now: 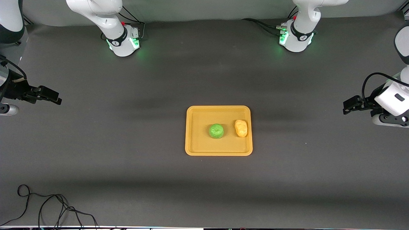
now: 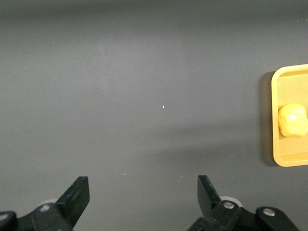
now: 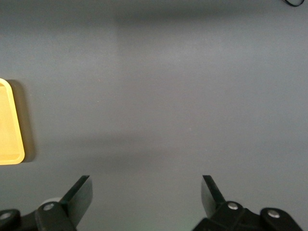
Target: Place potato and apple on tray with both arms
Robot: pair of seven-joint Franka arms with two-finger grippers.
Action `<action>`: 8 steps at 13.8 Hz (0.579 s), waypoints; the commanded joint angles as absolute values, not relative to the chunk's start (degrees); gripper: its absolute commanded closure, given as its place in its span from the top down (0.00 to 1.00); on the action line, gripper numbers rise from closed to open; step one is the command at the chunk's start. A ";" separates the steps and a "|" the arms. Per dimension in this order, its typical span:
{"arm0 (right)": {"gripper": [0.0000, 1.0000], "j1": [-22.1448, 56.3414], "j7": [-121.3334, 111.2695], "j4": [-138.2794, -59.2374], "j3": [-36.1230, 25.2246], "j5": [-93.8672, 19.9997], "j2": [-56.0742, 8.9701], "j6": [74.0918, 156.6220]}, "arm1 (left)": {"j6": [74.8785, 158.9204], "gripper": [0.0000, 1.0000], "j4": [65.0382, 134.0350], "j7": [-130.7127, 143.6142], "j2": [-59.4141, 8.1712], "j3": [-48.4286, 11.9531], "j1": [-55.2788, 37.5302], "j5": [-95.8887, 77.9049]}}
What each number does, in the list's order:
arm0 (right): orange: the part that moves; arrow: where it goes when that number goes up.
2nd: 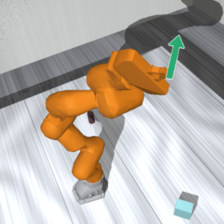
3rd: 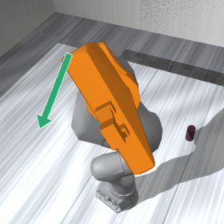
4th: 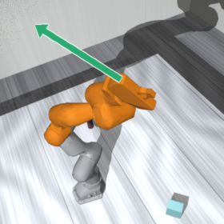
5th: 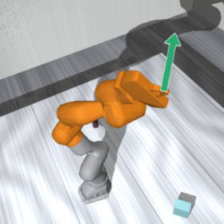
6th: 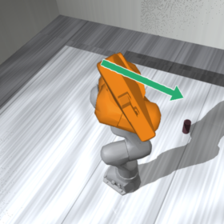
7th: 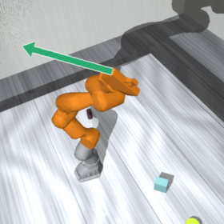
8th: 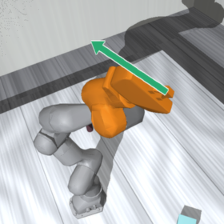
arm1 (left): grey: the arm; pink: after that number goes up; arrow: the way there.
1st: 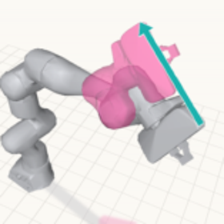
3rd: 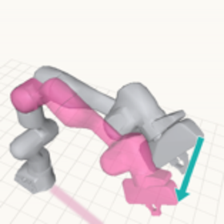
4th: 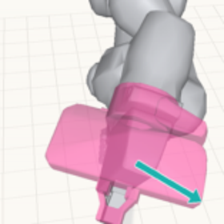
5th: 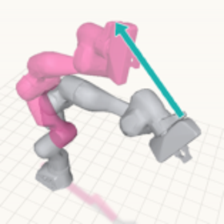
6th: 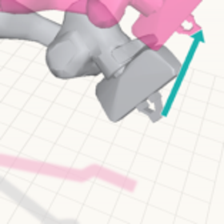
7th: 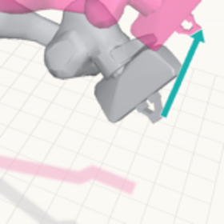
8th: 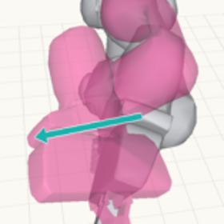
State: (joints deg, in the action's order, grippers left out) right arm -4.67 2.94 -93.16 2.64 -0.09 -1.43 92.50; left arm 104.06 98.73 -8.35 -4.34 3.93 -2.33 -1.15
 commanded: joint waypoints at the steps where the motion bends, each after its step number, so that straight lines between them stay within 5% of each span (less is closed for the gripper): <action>1: 1.00 -4.83 1.41 -93.08 2.64 1.05 -0.70 93.08 | 103.71 1.00 98.53 -10.99 -3.69 4.31 -0.88 -1.58; 8: 1.00 -4.31 2.55 -92.90 1.67 0.97 -0.70 92.99 | 103.71 1.00 98.53 -10.11 -3.78 3.87 -1.76 -1.41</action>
